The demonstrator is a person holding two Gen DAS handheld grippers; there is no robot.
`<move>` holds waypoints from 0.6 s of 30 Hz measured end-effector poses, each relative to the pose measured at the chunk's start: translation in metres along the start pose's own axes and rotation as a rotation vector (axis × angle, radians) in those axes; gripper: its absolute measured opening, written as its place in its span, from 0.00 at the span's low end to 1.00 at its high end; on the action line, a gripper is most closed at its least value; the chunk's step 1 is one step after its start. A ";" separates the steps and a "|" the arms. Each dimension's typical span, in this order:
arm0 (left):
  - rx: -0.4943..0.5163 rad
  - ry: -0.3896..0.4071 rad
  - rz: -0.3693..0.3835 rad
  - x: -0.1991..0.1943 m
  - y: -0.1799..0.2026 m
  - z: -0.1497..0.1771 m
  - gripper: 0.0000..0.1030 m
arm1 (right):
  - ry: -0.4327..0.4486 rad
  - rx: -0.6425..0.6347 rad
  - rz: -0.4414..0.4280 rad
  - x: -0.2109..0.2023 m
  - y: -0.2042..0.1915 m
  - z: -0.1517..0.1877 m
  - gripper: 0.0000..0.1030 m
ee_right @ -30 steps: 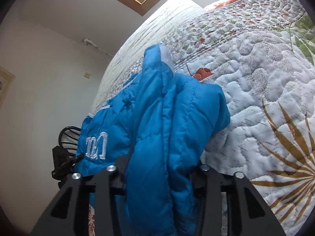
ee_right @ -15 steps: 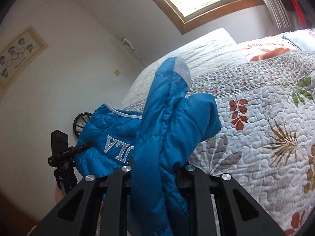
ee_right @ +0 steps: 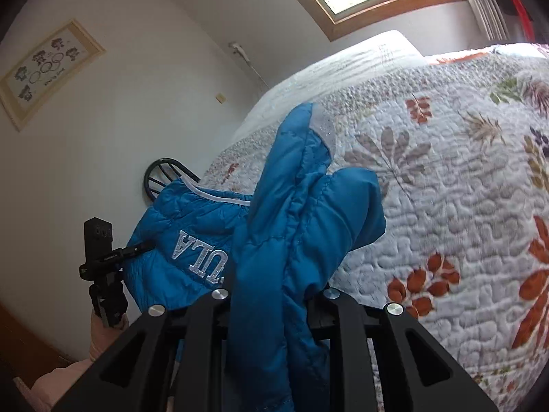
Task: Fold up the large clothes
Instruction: 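Lift the held side with both grippers and fold it over the jacket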
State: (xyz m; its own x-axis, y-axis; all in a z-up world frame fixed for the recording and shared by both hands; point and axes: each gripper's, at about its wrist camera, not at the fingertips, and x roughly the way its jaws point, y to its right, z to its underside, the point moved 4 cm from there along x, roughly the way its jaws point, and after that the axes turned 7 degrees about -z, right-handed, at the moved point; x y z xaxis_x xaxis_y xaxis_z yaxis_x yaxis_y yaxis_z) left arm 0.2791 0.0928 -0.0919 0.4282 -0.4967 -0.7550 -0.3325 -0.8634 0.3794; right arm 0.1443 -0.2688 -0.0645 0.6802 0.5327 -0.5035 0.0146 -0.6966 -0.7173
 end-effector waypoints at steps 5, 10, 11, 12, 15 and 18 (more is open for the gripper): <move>-0.130 -0.050 0.027 0.053 -0.055 0.032 0.41 | -0.014 0.251 -0.051 0.023 0.085 0.041 0.25; -0.142 -0.014 0.033 0.059 -0.064 0.039 0.51 | 0.013 0.254 -0.095 0.023 0.093 0.045 0.27; -0.133 -0.015 0.020 0.058 -0.062 0.039 0.52 | 0.006 0.244 -0.072 0.023 0.092 0.044 0.31; -0.133 -0.024 0.009 0.055 -0.062 0.039 0.55 | -0.005 0.239 -0.041 0.021 0.092 0.042 0.37; -0.152 -0.026 -0.019 0.035 -0.062 0.034 0.60 | 0.006 0.168 0.111 0.002 0.082 0.035 0.52; -0.182 0.059 -0.073 0.000 -0.071 0.023 0.60 | 0.071 0.064 0.292 -0.028 0.062 0.026 0.53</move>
State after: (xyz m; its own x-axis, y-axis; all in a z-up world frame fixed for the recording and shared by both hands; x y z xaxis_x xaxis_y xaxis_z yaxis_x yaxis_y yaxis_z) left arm 0.2835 0.1560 -0.1306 0.4961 -0.4318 -0.7533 -0.1439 -0.8965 0.4191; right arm 0.1071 -0.3144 -0.1078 0.6983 0.2778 -0.6597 -0.2336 -0.7827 -0.5769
